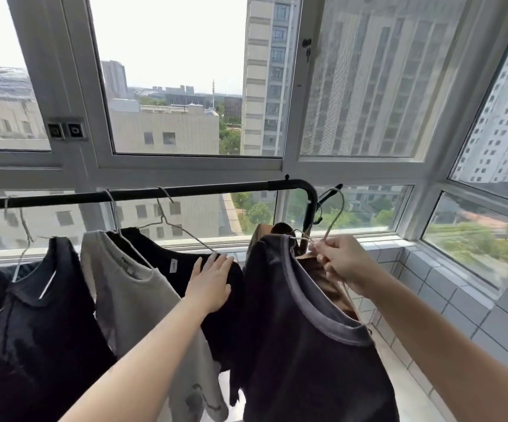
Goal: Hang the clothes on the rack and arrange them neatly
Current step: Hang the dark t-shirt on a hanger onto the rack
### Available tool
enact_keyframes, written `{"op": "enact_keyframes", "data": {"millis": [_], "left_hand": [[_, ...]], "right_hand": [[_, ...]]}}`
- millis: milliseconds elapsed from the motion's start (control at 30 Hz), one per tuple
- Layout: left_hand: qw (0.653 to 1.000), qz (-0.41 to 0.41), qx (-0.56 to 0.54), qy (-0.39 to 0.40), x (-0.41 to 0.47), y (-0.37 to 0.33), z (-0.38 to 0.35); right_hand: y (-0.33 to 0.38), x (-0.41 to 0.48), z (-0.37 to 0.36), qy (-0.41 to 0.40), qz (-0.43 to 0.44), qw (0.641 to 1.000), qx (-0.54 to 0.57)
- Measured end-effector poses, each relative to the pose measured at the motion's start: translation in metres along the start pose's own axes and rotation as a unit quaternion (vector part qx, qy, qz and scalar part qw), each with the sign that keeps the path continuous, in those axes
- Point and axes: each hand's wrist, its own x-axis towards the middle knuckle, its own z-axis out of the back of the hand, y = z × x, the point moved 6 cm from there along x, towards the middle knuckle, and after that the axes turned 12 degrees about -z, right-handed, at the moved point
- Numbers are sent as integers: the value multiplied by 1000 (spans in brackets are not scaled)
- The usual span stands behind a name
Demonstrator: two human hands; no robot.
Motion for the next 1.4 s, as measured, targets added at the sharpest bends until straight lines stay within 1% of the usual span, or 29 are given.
{"op": "enact_keyframes", "data": {"millis": [67,133,200,267,333,400,467,533,633,700,767,833,1033,1133,1200,1300,1400], "left_hand": [[999,10,32,12,4,1,-5],[999,18,51,-2,4,-1,-6],[998,33,40,-20,1,-3,-8],[997,60,-2,-45,-7,-2,-10],[989,91,-58,-98,-20,1,-10],[976,111,-110,-149,-32,4,-9],[963,124,-155,-182,-46,6,-10],[953,139,-191,-192,-59,7,-12],[942,150,-226,-198,-71,7,-11],[918,174,-298,-196,-79,14,-8],[886,193,-377,-188,-83,20,-4],[873,197,-410,-177,-86,28,0],[859,189,-437,-187,-80,45,9],[853,183,-451,-187,-83,50,16],[844,182,-472,-181,-84,52,17],[833,181,-490,-182,-87,62,9],[831,173,-493,-190,-90,67,6]], "right_hand": [[-5,4,0,26,-12,1000,12],[-12,8,-5,55,-20,998,10],[-17,13,-15,65,-16,998,-14],[-19,19,-29,82,-5,996,-34],[-20,25,-47,117,-7,993,-32],[-20,29,-61,139,-30,990,6],[-19,31,-74,159,-60,983,70],[-17,33,-85,175,-84,974,120],[-6,34,-100,191,-93,966,148],[6,36,-112,204,-98,957,180],[20,40,-123,199,-103,954,198],[31,45,-135,198,-111,952,205],[49,61,-159,205,-108,948,219],[49,65,-176,187,-101,956,200],[45,70,-184,169,-100,961,195],[34,74,-195,154,-102,962,199],[29,78,-200,147,-96,962,209]]}}
